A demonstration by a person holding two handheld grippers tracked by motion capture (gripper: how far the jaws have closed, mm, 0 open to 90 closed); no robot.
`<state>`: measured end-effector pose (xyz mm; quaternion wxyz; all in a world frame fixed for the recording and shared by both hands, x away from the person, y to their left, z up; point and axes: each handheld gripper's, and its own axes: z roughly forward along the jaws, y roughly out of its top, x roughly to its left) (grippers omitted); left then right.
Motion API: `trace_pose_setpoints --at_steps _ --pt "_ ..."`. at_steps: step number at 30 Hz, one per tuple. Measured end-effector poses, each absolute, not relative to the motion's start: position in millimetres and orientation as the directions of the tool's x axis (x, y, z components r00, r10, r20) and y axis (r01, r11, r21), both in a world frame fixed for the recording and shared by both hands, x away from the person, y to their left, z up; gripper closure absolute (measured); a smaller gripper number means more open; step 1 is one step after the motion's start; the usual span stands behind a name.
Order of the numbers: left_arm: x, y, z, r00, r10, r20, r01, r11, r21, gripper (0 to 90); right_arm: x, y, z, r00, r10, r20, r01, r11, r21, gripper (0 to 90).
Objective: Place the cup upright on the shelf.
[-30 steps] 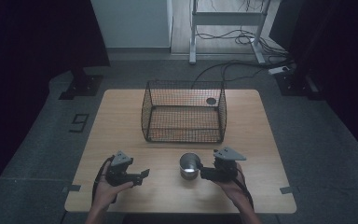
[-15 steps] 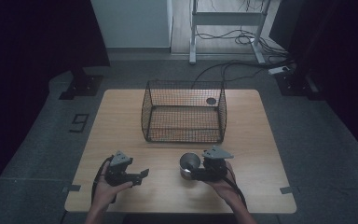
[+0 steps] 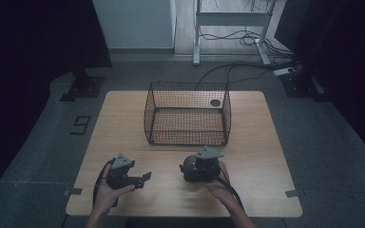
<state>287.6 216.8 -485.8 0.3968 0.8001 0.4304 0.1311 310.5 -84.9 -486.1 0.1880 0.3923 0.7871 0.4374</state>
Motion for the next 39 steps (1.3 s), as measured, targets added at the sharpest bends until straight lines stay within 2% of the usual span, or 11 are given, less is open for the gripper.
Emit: trace_pose_setpoints --at_steps 17,21,39 --pt "287 216 -486 0.6 0.79 -0.129 0.582 -0.32 0.747 15.4 314 -77 -510 -0.619 0.786 0.007 0.479 0.37 0.796 9.3" --pt "287 216 -486 0.6 0.789 -0.128 0.582 -0.321 0.747 15.4 313 -79 -511 -0.618 0.786 -0.007 0.473 0.378 0.796 12.3" --pt "288 215 -487 0.601 0.789 -0.129 0.583 -0.323 0.745 15.4 313 -81 -509 -0.65 0.759 -0.035 0.468 0.436 0.769 13.1"
